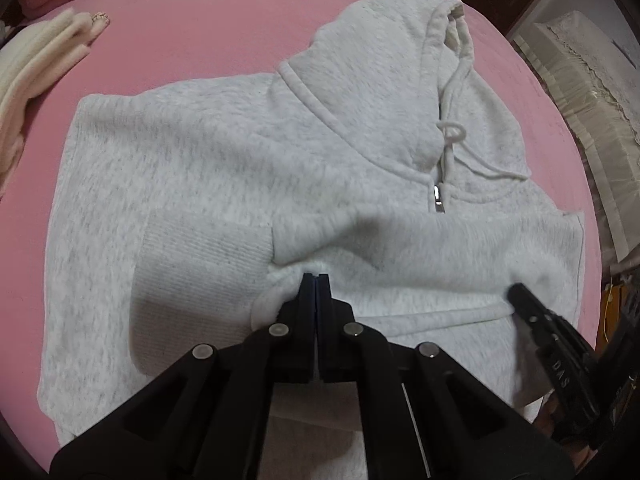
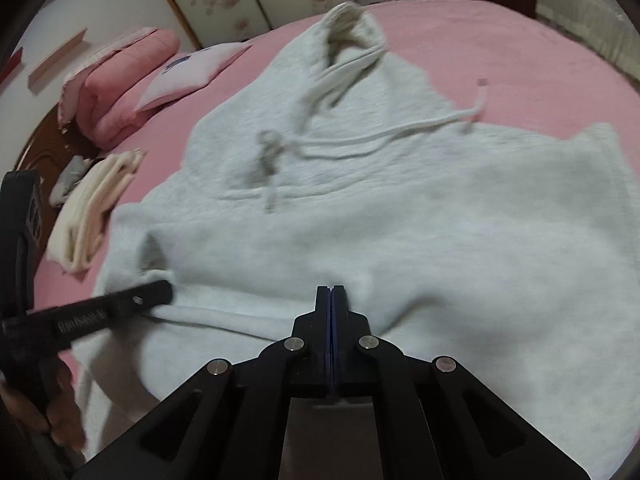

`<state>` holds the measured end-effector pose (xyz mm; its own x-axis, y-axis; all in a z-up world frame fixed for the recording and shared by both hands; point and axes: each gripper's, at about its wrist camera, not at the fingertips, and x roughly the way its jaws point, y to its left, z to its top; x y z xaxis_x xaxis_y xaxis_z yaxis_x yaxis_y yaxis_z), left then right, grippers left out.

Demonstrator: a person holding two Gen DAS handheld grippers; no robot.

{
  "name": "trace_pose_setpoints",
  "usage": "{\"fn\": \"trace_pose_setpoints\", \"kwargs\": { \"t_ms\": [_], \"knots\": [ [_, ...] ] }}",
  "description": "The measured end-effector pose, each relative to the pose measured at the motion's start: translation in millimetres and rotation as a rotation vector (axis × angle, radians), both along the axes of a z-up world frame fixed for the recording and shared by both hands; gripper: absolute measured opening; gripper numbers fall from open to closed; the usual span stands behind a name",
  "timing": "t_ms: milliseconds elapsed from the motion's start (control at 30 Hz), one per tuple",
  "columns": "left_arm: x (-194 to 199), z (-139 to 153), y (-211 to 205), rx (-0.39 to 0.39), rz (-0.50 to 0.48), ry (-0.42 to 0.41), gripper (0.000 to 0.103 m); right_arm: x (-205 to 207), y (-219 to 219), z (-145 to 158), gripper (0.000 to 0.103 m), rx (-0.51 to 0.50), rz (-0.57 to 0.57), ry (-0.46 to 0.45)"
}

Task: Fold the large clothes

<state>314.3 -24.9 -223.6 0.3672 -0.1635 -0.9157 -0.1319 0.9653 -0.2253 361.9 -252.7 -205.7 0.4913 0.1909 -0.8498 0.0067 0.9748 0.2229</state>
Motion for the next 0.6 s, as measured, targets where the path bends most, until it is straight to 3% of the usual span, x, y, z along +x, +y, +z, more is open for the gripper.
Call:
{"fn": "trace_pose_setpoints", "kwargs": {
  "t_ms": [33, 100, 200, 300, 467, 533, 600],
  "knots": [
    [2.9, 2.1, 2.5, 0.013, -0.001, -0.005, 0.001, -0.4, -7.7, -0.2, 0.0, -0.055, -0.029, 0.001],
    [3.9, 5.4, 1.6, 0.029, -0.013, -0.015, 0.001, -8.0, -41.6, -4.5, 0.0, -0.257, -0.152, 0.036],
    [5.6, 18.3, 1.1, 0.048, -0.003, -0.022, 0.001, -23.9, -95.4, 4.8, 0.0, -0.168, -0.289, 0.04],
    [-3.9, 45.7, -4.6, 0.055, -0.015, -0.069, 0.002, -27.8, -105.8, 19.4, 0.0, -0.15, -0.31, 0.023],
    [-13.0, 65.3, -39.1, -0.078, -0.111, -0.08, 0.002, -19.5, -77.7, 31.1, 0.0, 0.206, -0.197, -0.016],
    [-9.8, 53.7, -53.1, -0.071, -0.132, -0.033, 0.002, -10.9, -41.3, 21.8, 0.0, 0.303, -0.091, 0.002],
    [-4.7, 34.9, -58.5, -0.029, -0.114, 0.049, 0.002, -5.1, -8.7, 12.5, 0.0, 0.332, 0.004, 0.019]
  ]
}}
